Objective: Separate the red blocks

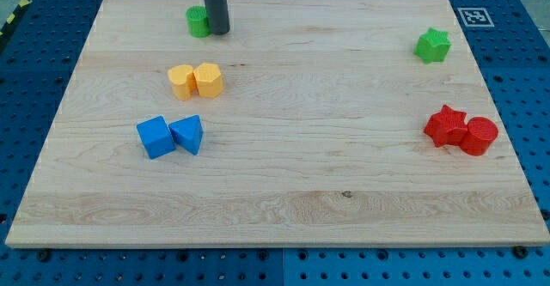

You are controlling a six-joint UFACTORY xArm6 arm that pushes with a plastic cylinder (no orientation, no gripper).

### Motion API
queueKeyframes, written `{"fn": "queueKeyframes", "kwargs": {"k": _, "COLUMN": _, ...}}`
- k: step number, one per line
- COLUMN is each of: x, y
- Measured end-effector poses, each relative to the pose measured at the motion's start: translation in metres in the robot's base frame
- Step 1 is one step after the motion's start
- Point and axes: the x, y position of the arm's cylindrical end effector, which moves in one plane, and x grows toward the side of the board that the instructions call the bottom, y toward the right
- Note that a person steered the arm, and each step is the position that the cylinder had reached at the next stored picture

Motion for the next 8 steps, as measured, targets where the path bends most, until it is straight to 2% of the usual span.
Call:
{"fn": "queueKeyframes", "kwargs": {"k": 1, "x": 0.014, "y": 0.009}}
{"fn": "queueKeyframes", "kwargs": {"k": 3, "x": -0.020, "y": -0.055}}
{"fn": "queueKeyframes", "kwargs": {"k": 6, "x": -0.009, "y": -0.008}}
{"fn": "queueKeyframes", "kwargs": {"k": 8, "x": -0.008, "y": 0.002}}
